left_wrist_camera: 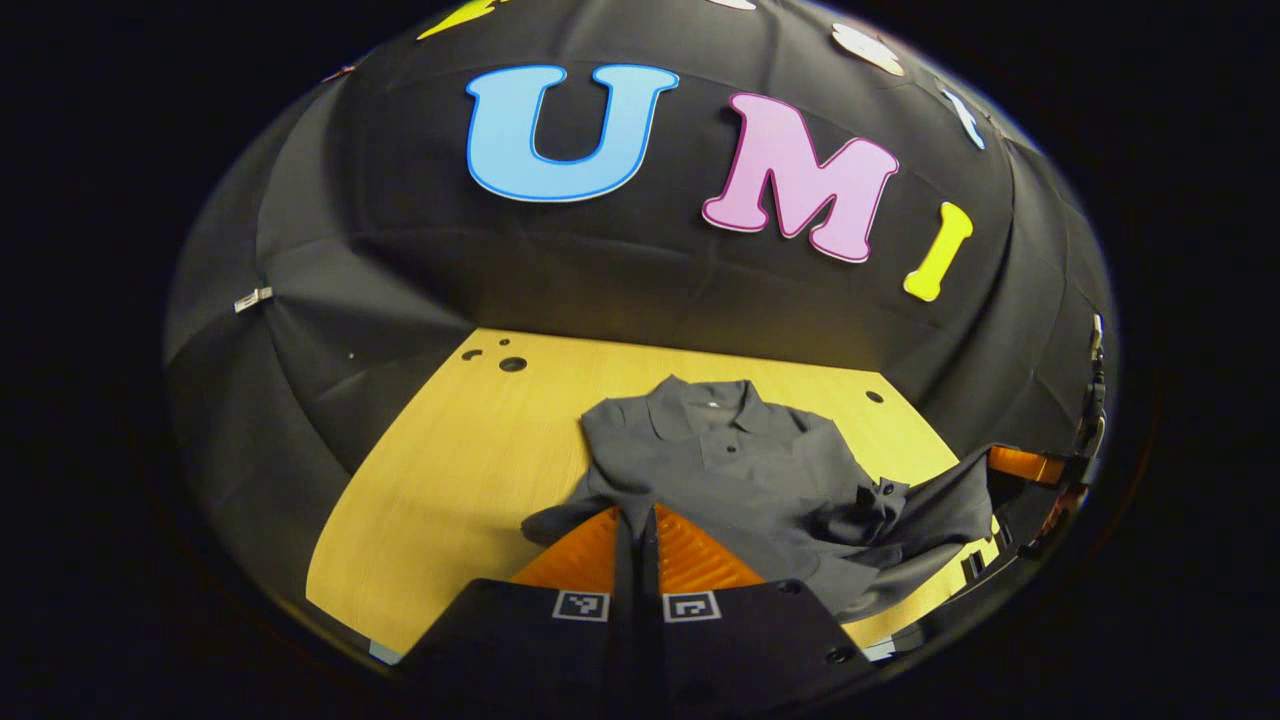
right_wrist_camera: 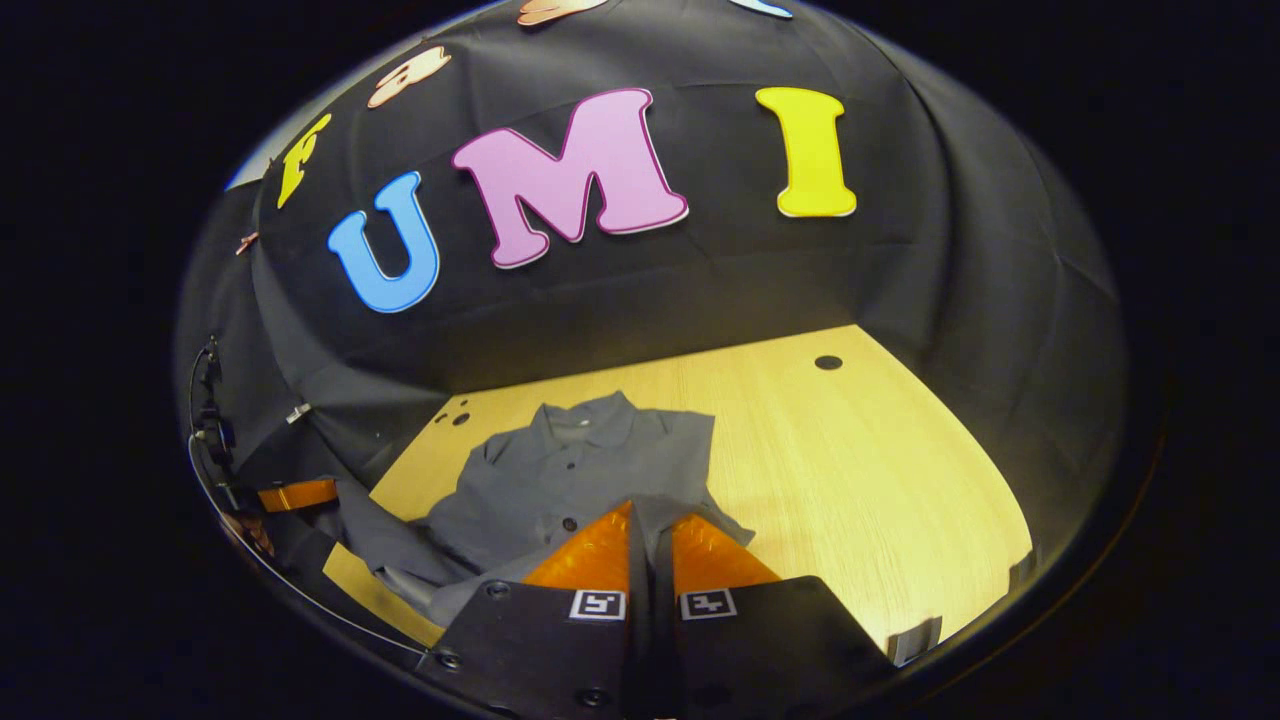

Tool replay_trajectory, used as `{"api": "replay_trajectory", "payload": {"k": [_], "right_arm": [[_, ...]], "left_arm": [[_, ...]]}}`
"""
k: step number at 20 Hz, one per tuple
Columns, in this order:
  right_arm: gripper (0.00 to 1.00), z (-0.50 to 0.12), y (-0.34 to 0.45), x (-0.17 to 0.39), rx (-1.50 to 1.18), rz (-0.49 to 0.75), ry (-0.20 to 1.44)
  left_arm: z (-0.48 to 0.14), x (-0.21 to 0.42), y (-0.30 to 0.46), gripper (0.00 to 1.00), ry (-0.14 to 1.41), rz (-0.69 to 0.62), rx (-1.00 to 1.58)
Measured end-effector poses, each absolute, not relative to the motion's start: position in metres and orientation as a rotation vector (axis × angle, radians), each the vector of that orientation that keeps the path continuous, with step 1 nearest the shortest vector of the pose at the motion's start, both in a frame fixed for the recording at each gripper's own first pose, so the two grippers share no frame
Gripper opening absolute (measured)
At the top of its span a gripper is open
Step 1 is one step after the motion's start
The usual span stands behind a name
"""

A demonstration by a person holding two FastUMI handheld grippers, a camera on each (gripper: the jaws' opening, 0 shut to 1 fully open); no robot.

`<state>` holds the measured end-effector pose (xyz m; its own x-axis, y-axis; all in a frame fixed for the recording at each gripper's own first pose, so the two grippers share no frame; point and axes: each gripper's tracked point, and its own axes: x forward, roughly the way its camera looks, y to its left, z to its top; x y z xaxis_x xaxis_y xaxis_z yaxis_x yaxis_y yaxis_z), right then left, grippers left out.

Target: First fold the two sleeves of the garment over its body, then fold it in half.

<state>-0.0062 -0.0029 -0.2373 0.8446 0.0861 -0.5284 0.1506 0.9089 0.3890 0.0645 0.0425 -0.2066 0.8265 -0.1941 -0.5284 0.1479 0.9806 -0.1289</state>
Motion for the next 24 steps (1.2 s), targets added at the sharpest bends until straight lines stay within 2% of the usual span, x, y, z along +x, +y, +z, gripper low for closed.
{"api": "replay_trajectory", "payload": {"k": [10,18,24], "right_arm": [[0.05,-0.235,-0.031,0.074,0.449,-0.090,0.505],[0.05,-0.286,-0.050,0.149,0.463,-0.138,0.544],[0.05,-0.350,-0.053,0.197,0.441,-0.126,0.584]], "left_arm": [[-0.193,0.150,0.048,0.05,0.500,-0.137,-0.069],[-0.226,0.243,0.051,0.05,0.511,-0.089,-0.100],[-0.283,0.308,0.042,0.05,0.535,-0.084,-0.062]]}}
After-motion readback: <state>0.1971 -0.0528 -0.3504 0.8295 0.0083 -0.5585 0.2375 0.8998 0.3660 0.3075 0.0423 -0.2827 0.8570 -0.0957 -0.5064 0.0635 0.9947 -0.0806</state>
